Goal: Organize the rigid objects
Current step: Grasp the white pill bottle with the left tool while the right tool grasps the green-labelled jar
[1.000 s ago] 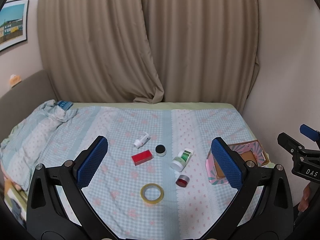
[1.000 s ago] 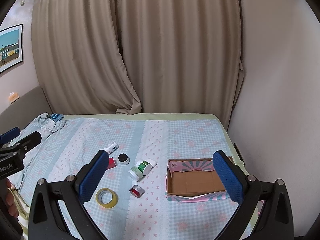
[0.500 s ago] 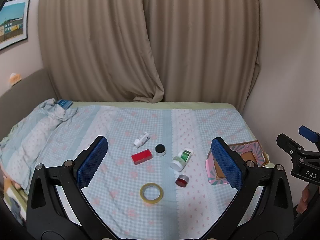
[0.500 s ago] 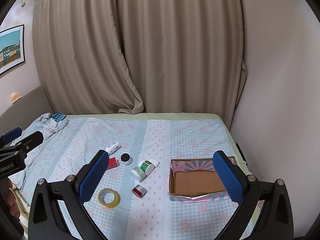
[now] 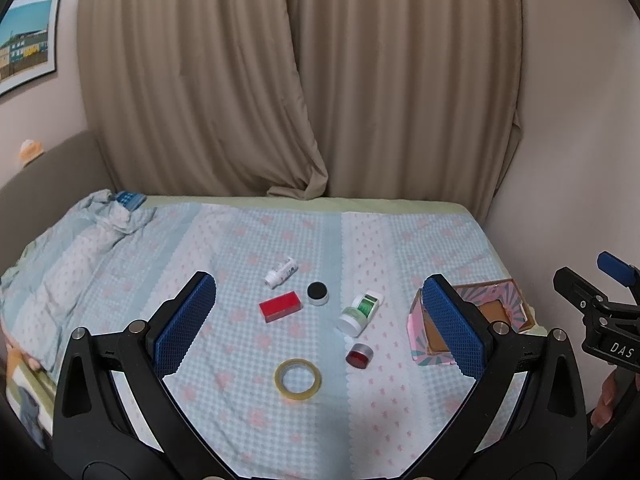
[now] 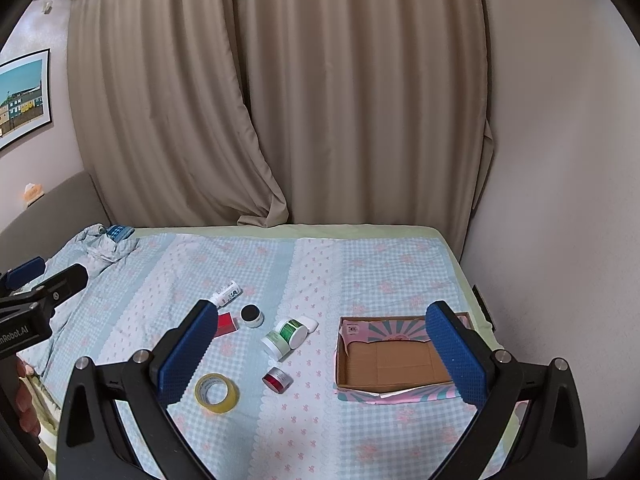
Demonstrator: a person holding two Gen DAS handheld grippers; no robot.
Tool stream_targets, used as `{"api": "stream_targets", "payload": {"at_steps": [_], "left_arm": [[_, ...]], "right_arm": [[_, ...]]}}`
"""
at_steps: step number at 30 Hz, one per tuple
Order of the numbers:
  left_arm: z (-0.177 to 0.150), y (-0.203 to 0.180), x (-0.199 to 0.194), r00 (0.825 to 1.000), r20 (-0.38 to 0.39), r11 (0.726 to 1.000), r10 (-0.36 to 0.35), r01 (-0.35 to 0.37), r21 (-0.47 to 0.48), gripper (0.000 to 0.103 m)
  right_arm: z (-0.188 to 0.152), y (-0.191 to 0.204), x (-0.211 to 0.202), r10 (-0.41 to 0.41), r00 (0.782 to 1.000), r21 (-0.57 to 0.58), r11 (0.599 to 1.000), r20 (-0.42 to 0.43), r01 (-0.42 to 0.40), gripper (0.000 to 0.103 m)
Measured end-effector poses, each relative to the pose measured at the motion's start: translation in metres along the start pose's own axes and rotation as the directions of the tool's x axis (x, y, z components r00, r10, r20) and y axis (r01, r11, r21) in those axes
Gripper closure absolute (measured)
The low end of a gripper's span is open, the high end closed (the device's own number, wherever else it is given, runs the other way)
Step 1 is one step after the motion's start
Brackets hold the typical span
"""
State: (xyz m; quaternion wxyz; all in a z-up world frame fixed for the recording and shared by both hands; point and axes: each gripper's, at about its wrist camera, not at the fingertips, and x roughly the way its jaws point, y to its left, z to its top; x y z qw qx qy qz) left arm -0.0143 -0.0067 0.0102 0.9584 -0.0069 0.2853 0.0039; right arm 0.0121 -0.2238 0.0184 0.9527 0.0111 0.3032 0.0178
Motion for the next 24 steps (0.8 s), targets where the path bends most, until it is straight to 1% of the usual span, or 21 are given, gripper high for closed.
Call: {"api": "stream_targets", "payload": {"at_steps": [5, 9, 13, 16, 18, 21, 24], "left_arm": [[0.000, -0.001, 0.009, 1.000, -0.028, 1.000, 0.011, -0.011, 0.003, 0.000], [-0.002, 0.013, 0.026, 0.998, -0.057, 1.000, 0.001, -0.001, -0.006, 0.000], [0.002, 0.041, 0.046, 0.997, -0.077, 1.000, -0.020, 0.019, -0.019, 0.000], [0.008, 0.066, 0.066, 0.994, -0.097, 0.999, -0.053, 0.052, -0.014, 0.000], [0.014, 0.084, 0.080, 0.990, -0.117, 0.997, -0.075, 0.075, -0.003, 0.000], [0.024, 0.112, 0.106, 0.984, -0.143, 0.994, -0.107, 0.111, 0.020, 0.000], [0.036, 0.138, 0.141, 0.974, -0.173, 0.987, -0.148, 0.156, 0.037, 0.000]], "right_arm": [[-0.002, -0.007, -0.001, 0.016, 1.000, -0.015, 1.000, -0.008, -0.016, 0.000], [-0.006, -0.009, 0.010, 0.008, 1.000, -0.028, 1.000, -0.022, -0.009, 0.000], [-0.012, -0.004, 0.026, 0.003, 0.997, 0.039, 0.999, -0.078, 0.000, 0.000], [-0.016, 0.009, 0.038, 0.000, 0.993, 0.082, 0.997, -0.118, 0.010, 0.000], [-0.017, 0.018, 0.047, -0.014, 0.990, 0.106, 0.994, -0.139, 0.029, 0.000], [-0.017, 0.037, 0.062, -0.033, 0.984, 0.183, 0.981, -0.176, 0.066, 0.000], [-0.017, 0.050, 0.078, -0.044, 0.978, 0.239, 0.966, -0.204, 0.094, 0.000]]}}
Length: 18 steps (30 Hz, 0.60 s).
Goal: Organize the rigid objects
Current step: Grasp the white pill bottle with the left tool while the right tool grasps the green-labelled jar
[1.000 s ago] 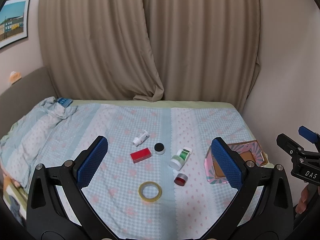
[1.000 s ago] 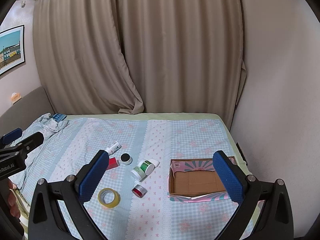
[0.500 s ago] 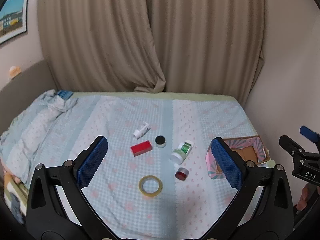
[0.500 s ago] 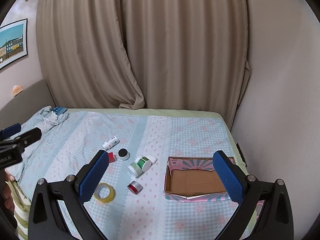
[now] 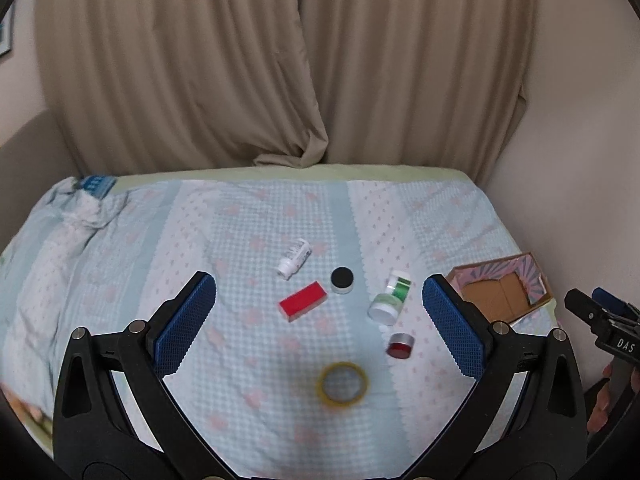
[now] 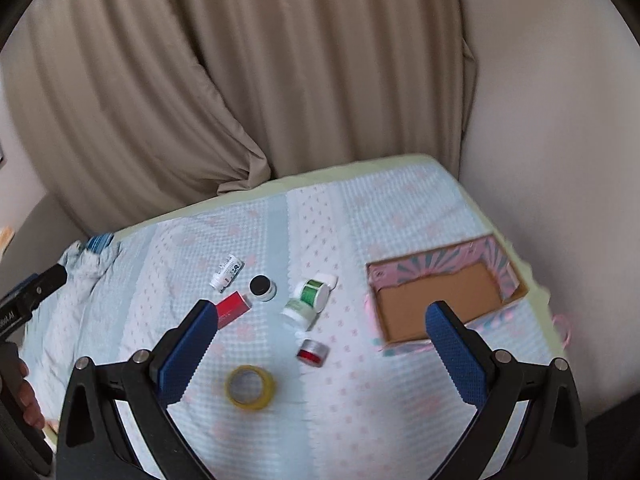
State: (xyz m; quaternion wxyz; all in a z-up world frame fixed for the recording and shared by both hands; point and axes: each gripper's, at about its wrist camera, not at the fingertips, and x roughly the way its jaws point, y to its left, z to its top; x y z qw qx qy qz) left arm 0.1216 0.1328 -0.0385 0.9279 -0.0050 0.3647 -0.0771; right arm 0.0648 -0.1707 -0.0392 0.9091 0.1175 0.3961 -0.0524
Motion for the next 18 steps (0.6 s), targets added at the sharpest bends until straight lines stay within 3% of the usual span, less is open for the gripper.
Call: {"api": "stream_targets", "payload": {"at_steps": [5, 10, 15, 18], "left_arm": [[0.025, 0.043, 0.066, 0.995, -0.073, 0.997, -0.067, 0.070, 0.043, 0.000], [0.039, 0.063, 0.151, 0.983, -0.160, 0.993, -0.085, 0.097, 0.066, 0.001], [0.041, 0.071, 0.246, 0.957, -0.274, 0.991, -0.096, 0.119, 0.069, 0.001], [0.038, 0.071, 0.310, 0.932, -0.352, 0.988, -0.089, 0.126, 0.083, 0.001]], "right_arm": [[0.001, 0.026, 0.040, -0.025, 0.997, 0.107, 0.994, -0.067, 0.032, 0.000], [-0.006, 0.038, 0.095, -0.030, 0.987, 0.206, 0.977, -0.155, 0.062, 0.000], [-0.013, 0.038, 0.161, -0.007, 0.968, 0.280, 0.957, -0.250, 0.079, 0.000], [-0.017, 0.035, 0.205, 0.005, 0.952, 0.303, 0.948, -0.308, 0.093, 0.000]]}}
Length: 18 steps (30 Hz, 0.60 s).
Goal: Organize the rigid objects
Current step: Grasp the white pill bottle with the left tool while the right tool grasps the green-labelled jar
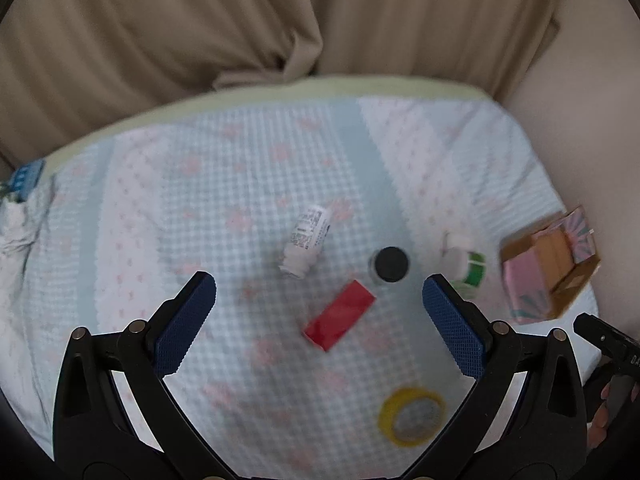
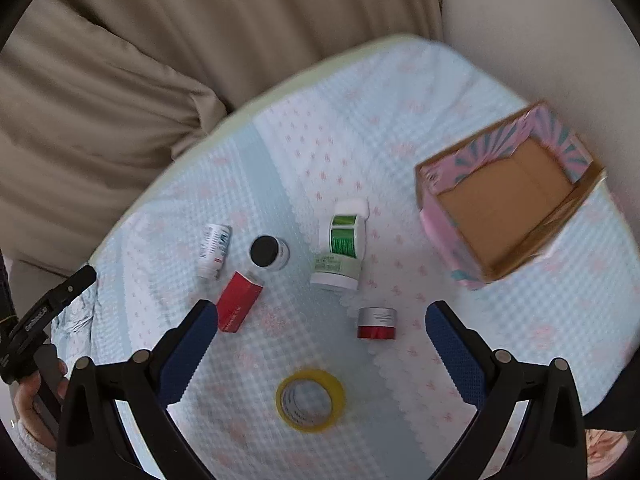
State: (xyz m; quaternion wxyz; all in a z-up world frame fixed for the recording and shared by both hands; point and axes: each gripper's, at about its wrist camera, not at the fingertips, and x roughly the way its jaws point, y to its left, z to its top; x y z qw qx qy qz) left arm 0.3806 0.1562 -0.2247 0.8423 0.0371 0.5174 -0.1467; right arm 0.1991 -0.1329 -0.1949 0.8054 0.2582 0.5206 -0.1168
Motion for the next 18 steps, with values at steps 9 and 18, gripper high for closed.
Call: {"api": "stream_targets", "payload": {"at_steps": [9, 18], "left_arm": [[0.029, 0.010, 0.157, 0.978, -0.207, 0.995, 0.011, 0.011, 0.103, 0.006], [0.033, 0.006, 0.260, 0.930, -0.364, 0.980, 0.047, 0.028, 0.198, 0.022]], "right_arm": [[0.016, -0.012, 0.141, -0.034, 0.977, 0.062, 0.997, -0.213, 0.048, 0.000], [0.020, -0.020, 0.229, -0.049, 0.936, 0.128, 0.987, -0.347, 0.099, 0.000]]}}
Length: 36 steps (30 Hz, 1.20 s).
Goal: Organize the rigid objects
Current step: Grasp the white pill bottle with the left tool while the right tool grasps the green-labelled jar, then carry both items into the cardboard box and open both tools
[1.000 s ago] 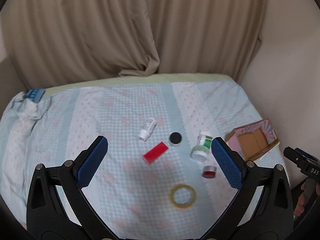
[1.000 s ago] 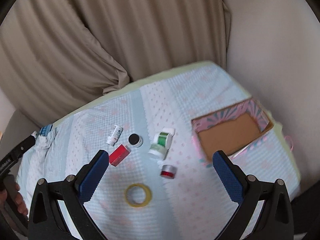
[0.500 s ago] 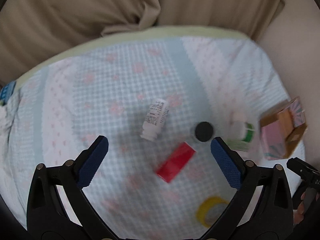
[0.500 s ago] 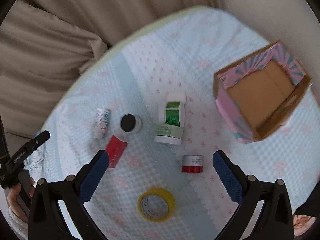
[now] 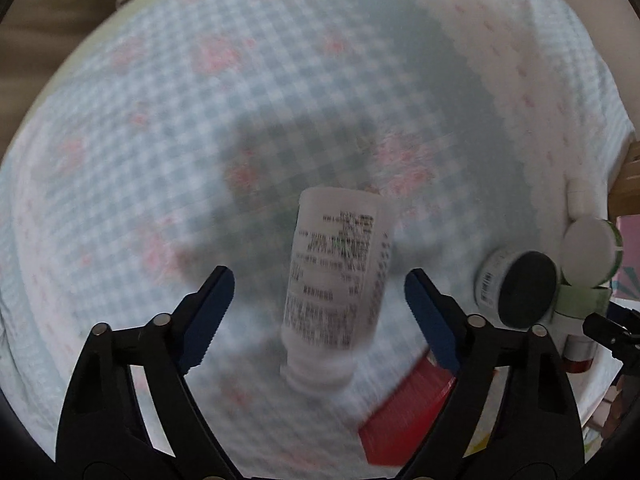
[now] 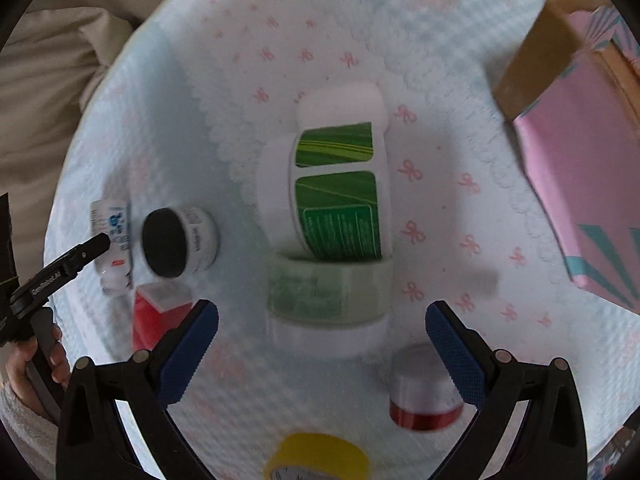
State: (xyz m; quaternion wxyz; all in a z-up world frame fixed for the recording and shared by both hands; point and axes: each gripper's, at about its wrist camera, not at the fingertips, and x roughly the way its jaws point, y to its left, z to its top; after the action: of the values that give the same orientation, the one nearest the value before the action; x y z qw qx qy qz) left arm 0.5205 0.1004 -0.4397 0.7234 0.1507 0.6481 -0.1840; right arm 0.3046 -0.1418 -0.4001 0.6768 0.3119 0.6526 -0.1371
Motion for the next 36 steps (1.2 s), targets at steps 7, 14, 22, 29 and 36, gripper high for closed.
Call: {"api": "stream_targets", "payload": {"at_steps": [7, 14, 22, 29, 36], "left_arm": [[0.009, -0.005, 0.029, 0.998, -0.062, 0.999, -0.022, 0.024, 0.032, 0.057], [0.008, -0.012, 0.030, 0.999, -0.042, 0.999, -0.020, 0.022, 0.044, 0.057], [-0.002, -0.012, -0.005, 0.999, -0.003, 0.999, -0.047, 0.047, 0.011, 0.057], [-0.021, -0.026, -0.061, 0.995, 0.065, 0.997, -0.069, 0.070, -0.011, 0.057], [-0.078, -0.051, -0.139, 0.985, 0.144, 0.995, -0.099, 0.101, -0.012, 0.057]], "right_arm": [[0.015, 0.002, 0.029, -0.031, 0.997, 0.029, 0.999, -0.064, 0.033, 0.031], [0.017, -0.004, 0.037, 0.000, 0.996, 0.069, 0.998, -0.092, 0.006, 0.037], [0.015, -0.012, 0.027, 0.028, 0.997, 0.071, 0.997, -0.077, -0.022, 0.037], [-0.001, -0.018, -0.014, 0.082, 0.996, 0.066, 0.995, -0.022, -0.080, 0.037], [-0.026, -0.019, -0.078, 0.143, 0.988, 0.025, 0.989, 0.054, -0.144, 0.037]]}}
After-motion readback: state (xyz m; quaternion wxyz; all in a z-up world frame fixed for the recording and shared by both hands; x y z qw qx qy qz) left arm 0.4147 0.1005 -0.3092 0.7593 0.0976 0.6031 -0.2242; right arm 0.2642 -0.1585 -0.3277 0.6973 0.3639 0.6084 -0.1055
